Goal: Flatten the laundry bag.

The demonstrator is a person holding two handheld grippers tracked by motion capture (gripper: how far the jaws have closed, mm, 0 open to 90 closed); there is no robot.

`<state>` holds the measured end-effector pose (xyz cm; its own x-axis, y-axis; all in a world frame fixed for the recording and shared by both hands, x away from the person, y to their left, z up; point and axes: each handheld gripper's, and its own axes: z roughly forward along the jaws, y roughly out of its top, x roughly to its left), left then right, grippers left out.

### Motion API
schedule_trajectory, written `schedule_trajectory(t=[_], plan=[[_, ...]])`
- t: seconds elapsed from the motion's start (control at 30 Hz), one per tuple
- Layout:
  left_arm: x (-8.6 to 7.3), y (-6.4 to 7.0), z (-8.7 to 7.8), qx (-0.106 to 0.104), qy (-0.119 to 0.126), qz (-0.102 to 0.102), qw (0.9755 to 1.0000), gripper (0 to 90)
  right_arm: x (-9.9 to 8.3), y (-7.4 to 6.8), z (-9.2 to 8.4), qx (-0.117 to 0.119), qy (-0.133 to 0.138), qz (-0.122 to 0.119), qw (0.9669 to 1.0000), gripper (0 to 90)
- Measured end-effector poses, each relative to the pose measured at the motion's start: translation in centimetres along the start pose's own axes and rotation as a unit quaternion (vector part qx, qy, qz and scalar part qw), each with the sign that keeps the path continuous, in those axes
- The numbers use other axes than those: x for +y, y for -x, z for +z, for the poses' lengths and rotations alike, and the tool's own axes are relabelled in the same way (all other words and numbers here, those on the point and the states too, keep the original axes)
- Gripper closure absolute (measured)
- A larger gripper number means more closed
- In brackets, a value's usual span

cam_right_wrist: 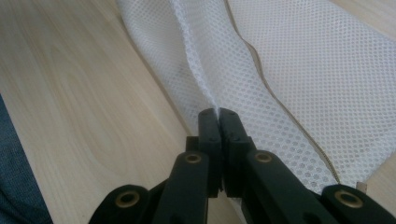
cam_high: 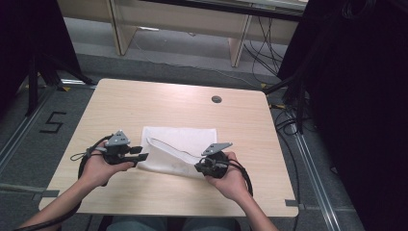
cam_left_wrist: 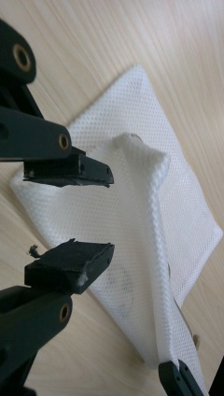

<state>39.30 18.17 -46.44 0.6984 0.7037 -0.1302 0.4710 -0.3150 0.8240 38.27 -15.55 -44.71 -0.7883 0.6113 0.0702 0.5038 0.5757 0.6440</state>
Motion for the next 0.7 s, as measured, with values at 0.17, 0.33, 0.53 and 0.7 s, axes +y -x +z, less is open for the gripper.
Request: schedule_trajectory(t=[0.17, 0.33, 0.53, 0.7], plan=[[-0.5, -0.7, -0.7, 0.025, 0.001, -0.014, 0.9996, 59.4, -0.1, 0.0, 0.1, -0.003, -0.007, 0.001, 1.0, 89.6], [-0.6, -1.8, -0.8, 0.052, 0.002, -0.027, 0.9983, 59.2, -0.1, -0.5, 0.4, 0.008, -0.013, 0.014, 0.9998, 89.6], [-0.8, -2.8, -0.8, 0.077, 0.009, -0.041, 0.9961, 58.4, -0.4, -0.8, 0.8, 0.015, -0.018, -0.015, 0.9996, 89.4], [-0.9, -3.4, -0.8, 0.084, 0.008, -0.042, 0.9956, 57.9, -0.6, -1.2, 0.5, 0.028, -0.025, -0.013, 0.9992, 89.4]])
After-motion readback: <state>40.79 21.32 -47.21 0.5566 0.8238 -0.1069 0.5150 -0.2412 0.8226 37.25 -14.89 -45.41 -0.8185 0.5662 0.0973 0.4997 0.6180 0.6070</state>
